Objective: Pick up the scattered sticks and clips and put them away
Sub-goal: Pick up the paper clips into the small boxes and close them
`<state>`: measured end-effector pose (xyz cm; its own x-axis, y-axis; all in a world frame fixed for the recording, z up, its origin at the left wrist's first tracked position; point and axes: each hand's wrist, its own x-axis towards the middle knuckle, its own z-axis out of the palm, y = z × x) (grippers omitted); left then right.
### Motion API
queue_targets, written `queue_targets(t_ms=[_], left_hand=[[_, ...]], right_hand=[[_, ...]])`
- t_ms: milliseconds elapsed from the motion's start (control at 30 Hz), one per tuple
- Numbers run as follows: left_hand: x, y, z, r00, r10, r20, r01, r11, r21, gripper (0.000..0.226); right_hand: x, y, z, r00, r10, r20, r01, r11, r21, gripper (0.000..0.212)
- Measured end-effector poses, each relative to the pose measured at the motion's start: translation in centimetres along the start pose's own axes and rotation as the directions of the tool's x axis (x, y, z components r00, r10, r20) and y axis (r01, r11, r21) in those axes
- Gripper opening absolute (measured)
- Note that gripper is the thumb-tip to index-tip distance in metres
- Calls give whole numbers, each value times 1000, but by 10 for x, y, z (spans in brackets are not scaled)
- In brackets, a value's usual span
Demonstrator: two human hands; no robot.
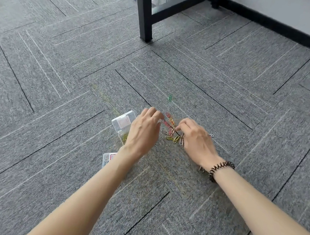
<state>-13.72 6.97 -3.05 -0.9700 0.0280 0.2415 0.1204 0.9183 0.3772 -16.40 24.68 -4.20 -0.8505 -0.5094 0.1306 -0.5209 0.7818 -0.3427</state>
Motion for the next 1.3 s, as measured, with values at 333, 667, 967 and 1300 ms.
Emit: queue_targets(t_ms=[333, 667, 967, 1300], left_hand=[[75, -5, 43, 947, -38, 319, 28, 999, 34, 53], [58, -10, 42, 967, 206, 151, -207, 978, -11, 33], [9, 4, 25, 929, 286, 236, -282, 958, -53, 41], [-16, 16, 26, 964, 217, 156, -220, 975, 1, 25]], right_hand=[[13, 26, -7, 989, 146, 0, -146, 989, -1, 30], [4, 30, -5, 996, 85, 17, -83, 994, -72, 24], [-20, 13, -4, 977, 197, -82, -200, 979, -32, 29], [-23, -10, 9, 931, 361, -55, -362, 932, -9, 48]])
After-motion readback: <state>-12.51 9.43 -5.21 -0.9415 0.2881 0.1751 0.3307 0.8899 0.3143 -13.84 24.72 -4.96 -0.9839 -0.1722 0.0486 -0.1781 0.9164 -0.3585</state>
